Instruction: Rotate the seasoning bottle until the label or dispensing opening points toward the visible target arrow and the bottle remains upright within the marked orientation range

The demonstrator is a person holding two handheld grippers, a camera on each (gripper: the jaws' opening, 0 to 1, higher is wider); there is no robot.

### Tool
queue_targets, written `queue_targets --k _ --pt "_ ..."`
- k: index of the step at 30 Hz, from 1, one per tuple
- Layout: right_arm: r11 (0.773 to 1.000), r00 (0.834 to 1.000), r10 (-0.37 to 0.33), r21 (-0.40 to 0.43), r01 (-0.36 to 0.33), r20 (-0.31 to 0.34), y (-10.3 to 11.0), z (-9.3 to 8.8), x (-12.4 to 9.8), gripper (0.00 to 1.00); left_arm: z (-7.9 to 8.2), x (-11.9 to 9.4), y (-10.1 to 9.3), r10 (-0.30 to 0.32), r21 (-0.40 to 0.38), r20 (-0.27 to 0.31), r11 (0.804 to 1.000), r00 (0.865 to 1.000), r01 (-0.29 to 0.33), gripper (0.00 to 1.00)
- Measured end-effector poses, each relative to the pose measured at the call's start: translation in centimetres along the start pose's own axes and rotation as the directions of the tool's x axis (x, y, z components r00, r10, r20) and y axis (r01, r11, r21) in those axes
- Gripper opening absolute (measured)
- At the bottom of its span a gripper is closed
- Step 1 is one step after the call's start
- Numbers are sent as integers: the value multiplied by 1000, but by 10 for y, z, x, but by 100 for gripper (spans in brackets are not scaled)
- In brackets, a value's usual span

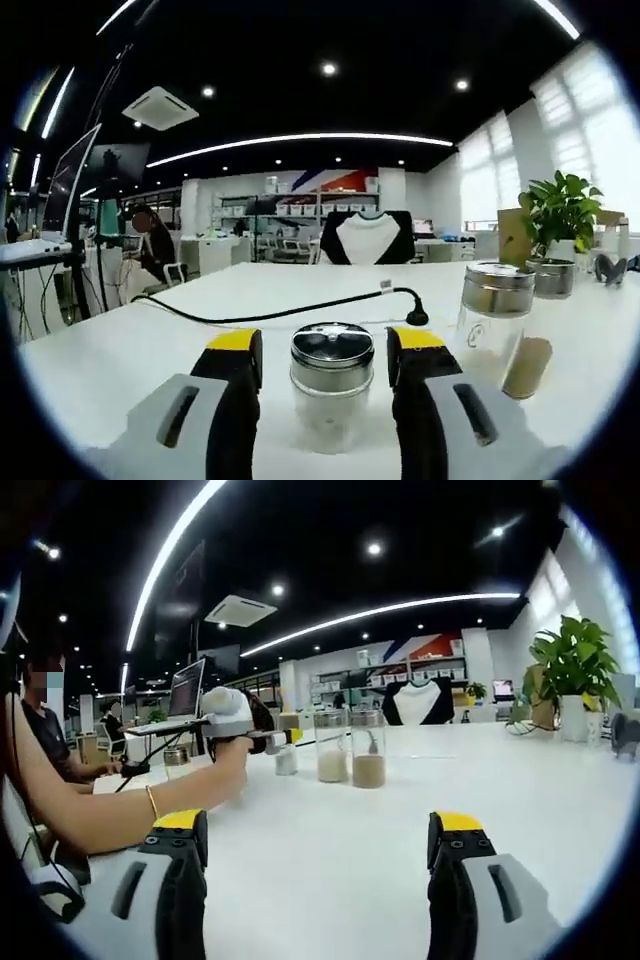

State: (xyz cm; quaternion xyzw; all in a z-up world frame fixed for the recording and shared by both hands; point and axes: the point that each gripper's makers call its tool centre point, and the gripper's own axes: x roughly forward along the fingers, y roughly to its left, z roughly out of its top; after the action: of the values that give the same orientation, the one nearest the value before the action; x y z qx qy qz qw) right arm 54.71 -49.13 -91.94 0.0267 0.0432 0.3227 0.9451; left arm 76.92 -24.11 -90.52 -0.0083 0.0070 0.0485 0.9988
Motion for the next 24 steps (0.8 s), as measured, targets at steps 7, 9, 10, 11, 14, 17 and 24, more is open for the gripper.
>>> queue_targets --k 7,9,10,11,14,17,24 --pt "1000 1000 3 15 -3 -9 2 -5 5 92 -4 2 -3 -27 8 -2 1000 1000 27 43" --pt "1000 1000 9 17 -9 -13 3 -7 6 92 -6 3 -3 -28 -2 -9 1000 1000 28 42" --pt "1000 1000 11 17 -10 -13 4 -7 7 92 -7 3 -3 -28 -1 -10 1000 1000 28 42" --pt "1000 1000 13 17 -13 -14 5 -8 8 92 -8 4 -3 -28 0 -13 1000 1000 28 41" --pt "1000 1000 19 25 -19 -16 7 -9 10 92 -13 5 -5 -34 11 -25 999 999 35 39" --pt "999 999 26 28 -25 -19 10 -11 11 92 -16 5 -7 -44 7 -33 999 998 44 37" --pt "999 999 33 23 -32 -29 10 -13 11 91 -15 6 -7 -52 13 -19 999 998 53 37"
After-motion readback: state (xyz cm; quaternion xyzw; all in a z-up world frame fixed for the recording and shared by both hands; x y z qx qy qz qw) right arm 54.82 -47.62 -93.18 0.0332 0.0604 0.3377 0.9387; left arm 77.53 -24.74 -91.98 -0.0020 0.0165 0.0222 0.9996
